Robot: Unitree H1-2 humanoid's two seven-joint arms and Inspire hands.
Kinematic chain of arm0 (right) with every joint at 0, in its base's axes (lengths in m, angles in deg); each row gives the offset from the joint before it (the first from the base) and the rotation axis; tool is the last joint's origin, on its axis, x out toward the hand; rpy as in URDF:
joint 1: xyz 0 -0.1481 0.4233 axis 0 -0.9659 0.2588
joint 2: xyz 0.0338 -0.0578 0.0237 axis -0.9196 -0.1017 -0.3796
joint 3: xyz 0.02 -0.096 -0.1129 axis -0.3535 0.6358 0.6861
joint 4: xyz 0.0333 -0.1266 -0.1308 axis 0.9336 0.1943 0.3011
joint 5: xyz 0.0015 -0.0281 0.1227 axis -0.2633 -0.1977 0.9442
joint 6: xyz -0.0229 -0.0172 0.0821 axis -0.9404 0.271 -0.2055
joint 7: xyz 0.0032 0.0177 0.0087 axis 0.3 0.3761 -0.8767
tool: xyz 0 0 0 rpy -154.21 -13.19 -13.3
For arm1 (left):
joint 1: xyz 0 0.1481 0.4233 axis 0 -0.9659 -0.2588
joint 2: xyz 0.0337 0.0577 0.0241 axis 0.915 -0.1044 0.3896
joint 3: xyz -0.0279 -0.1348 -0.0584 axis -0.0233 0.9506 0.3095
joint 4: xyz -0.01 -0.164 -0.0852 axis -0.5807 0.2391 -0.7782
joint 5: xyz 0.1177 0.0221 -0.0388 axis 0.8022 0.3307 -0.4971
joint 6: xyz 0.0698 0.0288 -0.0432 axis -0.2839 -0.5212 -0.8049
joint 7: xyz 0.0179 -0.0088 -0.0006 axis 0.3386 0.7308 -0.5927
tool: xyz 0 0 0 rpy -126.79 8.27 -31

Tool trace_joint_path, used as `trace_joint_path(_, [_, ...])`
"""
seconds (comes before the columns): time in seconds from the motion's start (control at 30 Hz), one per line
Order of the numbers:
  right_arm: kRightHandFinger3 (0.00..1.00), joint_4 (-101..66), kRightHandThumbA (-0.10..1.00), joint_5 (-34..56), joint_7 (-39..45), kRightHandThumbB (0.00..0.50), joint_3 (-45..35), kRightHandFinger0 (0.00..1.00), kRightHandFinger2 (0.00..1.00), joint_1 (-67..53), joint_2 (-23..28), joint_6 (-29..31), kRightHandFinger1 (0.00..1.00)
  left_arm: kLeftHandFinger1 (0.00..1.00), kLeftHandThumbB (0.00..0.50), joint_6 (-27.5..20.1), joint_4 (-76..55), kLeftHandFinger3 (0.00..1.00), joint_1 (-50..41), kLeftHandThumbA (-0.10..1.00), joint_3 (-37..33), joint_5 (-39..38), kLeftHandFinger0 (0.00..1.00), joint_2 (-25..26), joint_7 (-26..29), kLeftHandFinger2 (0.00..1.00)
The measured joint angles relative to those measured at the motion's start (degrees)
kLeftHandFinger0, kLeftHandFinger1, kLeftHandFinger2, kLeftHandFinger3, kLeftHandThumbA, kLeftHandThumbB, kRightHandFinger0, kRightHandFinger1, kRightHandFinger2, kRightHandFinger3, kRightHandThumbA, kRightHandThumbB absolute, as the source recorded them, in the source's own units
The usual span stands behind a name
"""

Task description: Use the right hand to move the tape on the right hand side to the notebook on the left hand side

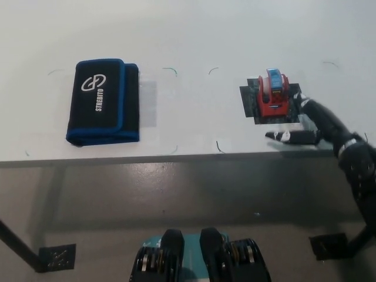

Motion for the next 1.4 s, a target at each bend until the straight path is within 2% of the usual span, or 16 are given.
trace_joint_path(0.03, [1.00,0.5,0.95,0.0,0.0,0.498,0.0,1.00,1.00,0.9,0.0,0.0,1.00,0.81,0.081,0.0,0.0,1.00,0.0,0.80,0.0,0.0,0.81,-0.1,0.0,0.84])
trace_joint_path(0.1, [1.00,1.4,0.96,-0.2,0.1,0.500,0.2,1.00,1.00,4.2,0.0,-0.3,1.00,0.80,0.078,-0.1,0.0,1.00,0.0,0.79,0.0,0.0,0.80,-0.4,0.0,0.84])
trace_joint_path(0.13, [1.00,1.6,0.92,-0.3,0.1,0.467,0.4,1.00,1.00,5.3,0.0,-0.4,1.00,0.80,0.076,0.0,-0.1,1.00,0.0,0.78,0.0,0.0,0.80,-0.4,0.0,0.83])
trace_joint_path(0.17, [1.00,1.6,0.92,-0.6,0.2,0.464,0.6,1.00,1.00,6.5,0.1,-0.7,1.00,0.80,0.079,0.0,-0.2,1.00,0.0,0.78,0.0,0.0,0.80,-0.4,0.0,0.83])
trace_joint_path(0.27, [1.00,1.1,0.95,-1.0,0.4,0.477,1.6,1.00,1.00,9.7,0.4,-1.4,1.00,0.79,0.073,0.0,-0.4,1.00,0.0,0.77,0.0,0.0,0.79,-0.3,0.0,0.82])
trace_joint_path(0.3, [1.00,0.6,0.95,-1.2,0.6,0.488,2.1,1.00,1.00,10.5,0.7,-1.8,1.00,0.79,0.057,0.0,-0.4,1.00,0.0,0.77,0.0,0.0,0.79,-0.3,0.0,0.83])
trace_joint_path(0.47, [1.00,0.9,0.90,-1.8,0.7,0.491,3.3,1.00,1.00,13.3,0.7,-2.7,1.00,0.80,0.072,-0.1,-0.4,1.00,0.0,0.79,0.5,0.0,0.79,-0.3,0.0,0.84])
trace_joint_path(0.6, [1.00,1.9,0.91,-2.2,0.7,0.500,3.9,1.00,1.00,13.9,0.6,-3.3,1.00,0.80,0.067,-0.1,-0.4,1.00,0.1,0.78,0.6,0.0,0.79,-0.3,0.0,0.83])
trace_joint_path(0.73, [1.00,3.2,0.97,-2.4,0.7,0.500,4.5,1.00,1.00,13.9,0.4,-3.4,1.00,0.79,0.080,-0.1,-0.4,1.00,0.2,0.78,0.6,0.0,0.79,-0.4,0.0,0.82])
trace_joint_path(0.77, [1.00,3.8,0.94,-2.5,0.7,0.484,4.6,1.00,1.00,13.9,0.4,-3.4,1.00,0.79,0.073,-0.1,-0.4,1.00,0.2,0.78,0.6,0.0,0.79,-0.4,0.0,0.82])
trace_joint_path(0.83, [1.00,4.8,0.92,-2.6,0.7,0.487,4.7,1.00,1.00,13.9,0.4,-3.4,1.00,0.79,0.072,-0.1,-0.4,1.00,0.3,0.78,0.6,0.0,0.79,-0.4,0.0,0.82])
trace_joint_path(0.87, [1.00,5.4,0.89,-2.6,0.6,0.463,4.7,1.00,1.00,13.9,0.4,-3.4,1.00,0.78,0.076,-0.1,-0.4,1.00,0.3,0.78,0.7,0.0,0.79,-0.4,0.0,0.81])
trace_joint_path(1.07, [1.00,11.3,0.86,-2.5,0.4,0.498,4.7,1.00,1.00,14.0,0.3,-3.2,1.00,0.79,0.049,-0.1,-1.0,1.00,0.3,0.77,0.8,0.0,0.78,-0.6,0.0,0.82])
trace_joint_path(1.3, [1.00,14.5,0.85,-2.5,0.1,0.484,4.6,1.00,1.00,13.5,0.9,-2.9,1.00,0.78,0.066,-0.2,-0.9,1.00,0.3,0.76,1.1,0.0,0.78,-0.6,0.0,0.82])
trace_joint_path(1.33, [1.00,15.1,0.81,-2.4,0.1,0.455,4.6,1.00,1.00,13.4,0.9,-2.7,1.00,0.78,0.069,-0.2,-0.9,1.00,0.3,0.76,1.2,0.0,0.78,-0.6,0.0,0.82])
trace_joint_path(1.4, [1.00,16.2,0.83,-2.3,-0.1,0.443,4.6,1.00,1.00,13.0,1.0,-2.4,1.00,0.78,0.071,-0.2,-0.9,1.00,0.3,0.77,1.3,0.0,0.78,-0.6,0.0,0.82])
